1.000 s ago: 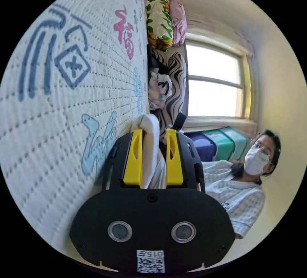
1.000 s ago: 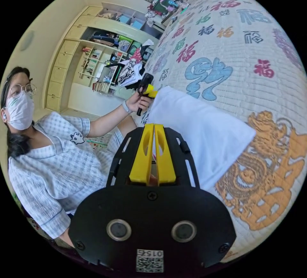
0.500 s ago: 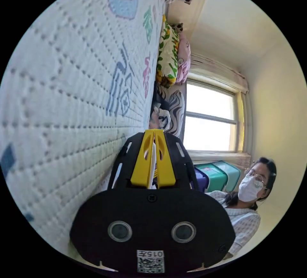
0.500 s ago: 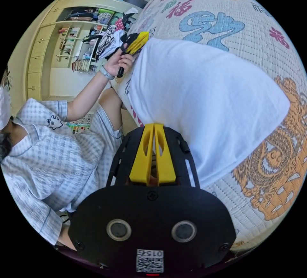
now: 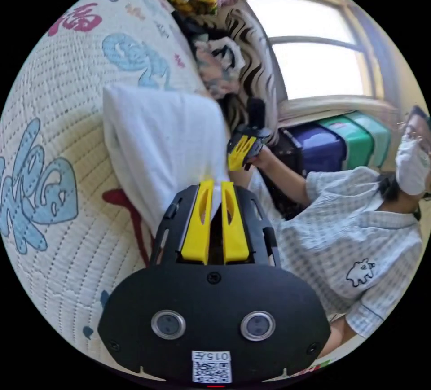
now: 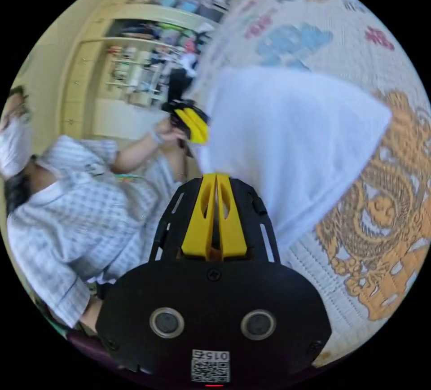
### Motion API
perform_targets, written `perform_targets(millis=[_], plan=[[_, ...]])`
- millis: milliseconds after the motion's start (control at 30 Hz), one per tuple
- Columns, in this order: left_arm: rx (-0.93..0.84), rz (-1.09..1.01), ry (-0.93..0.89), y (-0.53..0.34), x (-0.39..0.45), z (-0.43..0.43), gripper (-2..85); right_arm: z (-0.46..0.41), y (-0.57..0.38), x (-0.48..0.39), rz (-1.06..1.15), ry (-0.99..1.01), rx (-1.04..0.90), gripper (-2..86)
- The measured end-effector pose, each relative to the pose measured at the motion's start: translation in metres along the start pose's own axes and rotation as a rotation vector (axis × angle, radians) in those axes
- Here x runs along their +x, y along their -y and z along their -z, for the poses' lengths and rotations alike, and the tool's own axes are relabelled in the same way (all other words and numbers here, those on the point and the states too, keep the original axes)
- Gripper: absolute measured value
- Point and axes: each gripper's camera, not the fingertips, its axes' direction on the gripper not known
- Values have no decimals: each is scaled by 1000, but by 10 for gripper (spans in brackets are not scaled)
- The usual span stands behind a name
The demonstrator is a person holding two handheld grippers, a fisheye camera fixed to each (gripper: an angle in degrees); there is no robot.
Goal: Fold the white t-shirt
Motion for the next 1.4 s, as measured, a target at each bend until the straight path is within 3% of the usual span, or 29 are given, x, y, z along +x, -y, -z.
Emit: perform_targets(millis=[67, 133, 233, 300, 367, 433, 467, 500, 567, 700, 900, 1067, 1267, 1400], plan=[[-25, 43, 14, -9, -5, 1, -3, -19, 2, 21, -108, -145, -94, -6], [-58, 51, 79, -16, 0, 8, -5, -12, -8, 47, -197, -36, -10, -5], [-105, 109, 149, -30, 5, 28, 0, 1, -15, 58, -251, -41, 30, 1], [-40, 143, 149, -42, 9, 50, 15, 13, -19, 57, -241, -78, 80, 10], [86, 170, 176, -59, 15, 83, 115, 34, -28, 59, -200, -33, 234, 46], [147, 202, 232, -66, 15, 97, 149, 49, -38, 75, -224, -54, 351, 105], [173, 200, 172, -66, 11, 98, 158, 48, -38, 80, -241, -93, 347, 111], [188, 198, 123, -64, 9, 96, 156, 43, -37, 95, -309, -127, 330, 125], [165, 184, 48, -50, 5, 77, 142, 34, -28, 114, -268, 18, 347, 127], [157, 150, -52, -25, 5, 46, 122, 3, 7, 134, -200, 19, 290, 115], [109, 138, -87, -11, 16, 25, 67, -42, 41, 164, -182, 174, 268, 55], [131, 105, -69, -33, 61, 47, 53, -63, 56, 151, -180, 97, 296, 29], [339, 116, 10, -145, 133, 162, 51, -157, 154, 95, -14, 135, 172, 21], [448, 221, 149, -245, 164, 247, 51, -289, 251, 64, 82, 229, 44, 21]])
